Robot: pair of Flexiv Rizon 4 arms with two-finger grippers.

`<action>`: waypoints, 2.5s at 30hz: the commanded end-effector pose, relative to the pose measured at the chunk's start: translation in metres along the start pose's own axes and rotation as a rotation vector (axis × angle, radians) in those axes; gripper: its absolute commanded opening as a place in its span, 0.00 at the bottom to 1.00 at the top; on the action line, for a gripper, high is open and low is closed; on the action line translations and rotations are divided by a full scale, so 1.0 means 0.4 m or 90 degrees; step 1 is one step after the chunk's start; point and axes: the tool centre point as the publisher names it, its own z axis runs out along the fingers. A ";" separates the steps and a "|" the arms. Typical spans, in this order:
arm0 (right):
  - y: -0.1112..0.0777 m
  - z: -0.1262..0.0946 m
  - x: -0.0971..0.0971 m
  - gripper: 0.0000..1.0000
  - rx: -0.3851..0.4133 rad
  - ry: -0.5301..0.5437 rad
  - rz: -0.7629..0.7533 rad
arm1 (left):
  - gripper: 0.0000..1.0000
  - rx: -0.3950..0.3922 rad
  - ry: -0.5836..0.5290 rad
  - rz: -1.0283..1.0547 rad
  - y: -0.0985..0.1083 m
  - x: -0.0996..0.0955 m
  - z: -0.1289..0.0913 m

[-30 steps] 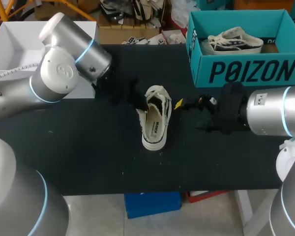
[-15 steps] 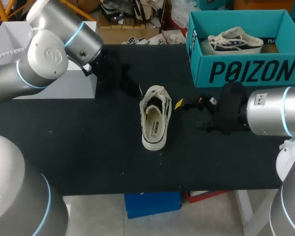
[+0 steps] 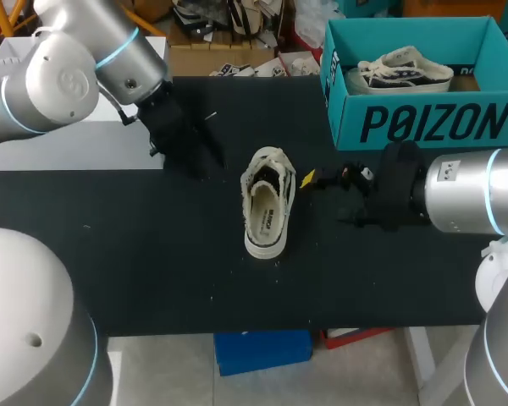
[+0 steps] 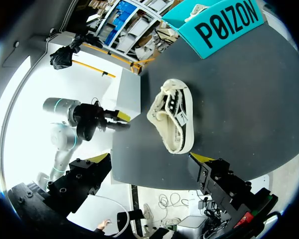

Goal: Take the shoe out of the shoebox, open the shoe tongue, remove and reinsert the insole, then place the shoe into the shoebox

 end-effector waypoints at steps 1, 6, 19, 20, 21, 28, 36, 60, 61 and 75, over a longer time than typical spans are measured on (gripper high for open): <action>0.002 -0.010 -0.004 1.00 0.005 0.003 -0.001 | 1.00 -0.031 0.086 -0.018 -0.041 0.029 -0.051; 0.002 -0.010 -0.004 1.00 0.005 0.003 -0.001 | 1.00 -0.031 0.086 -0.018 -0.041 0.029 -0.051; 0.002 -0.010 -0.004 1.00 0.005 0.003 -0.001 | 1.00 -0.031 0.086 -0.018 -0.041 0.029 -0.051; 0.002 -0.010 -0.004 1.00 0.005 0.003 -0.001 | 1.00 -0.031 0.086 -0.018 -0.041 0.029 -0.051; 0.002 -0.010 -0.004 1.00 0.005 0.003 -0.001 | 1.00 -0.044 0.085 -0.048 -0.035 0.028 -0.038; 0.002 -0.010 -0.004 1.00 0.005 0.003 -0.001 | 1.00 -0.142 0.104 -0.182 0.004 0.016 -0.002; 0.002 -0.010 -0.004 1.00 0.005 0.003 -0.001 | 1.00 -0.191 0.081 -0.048 0.030 0.008 0.020; 0.002 -0.010 -0.004 1.00 0.005 0.003 -0.001 | 0.70 -0.092 0.166 0.185 0.105 -0.086 0.089; 0.002 -0.010 -0.004 1.00 0.005 0.003 -0.001 | 0.69 -0.089 0.172 0.189 0.103 -0.087 0.094; 0.002 -0.010 -0.004 1.00 0.005 0.003 -0.001 | 0.56 -0.076 0.217 0.201 0.060 -0.043 0.158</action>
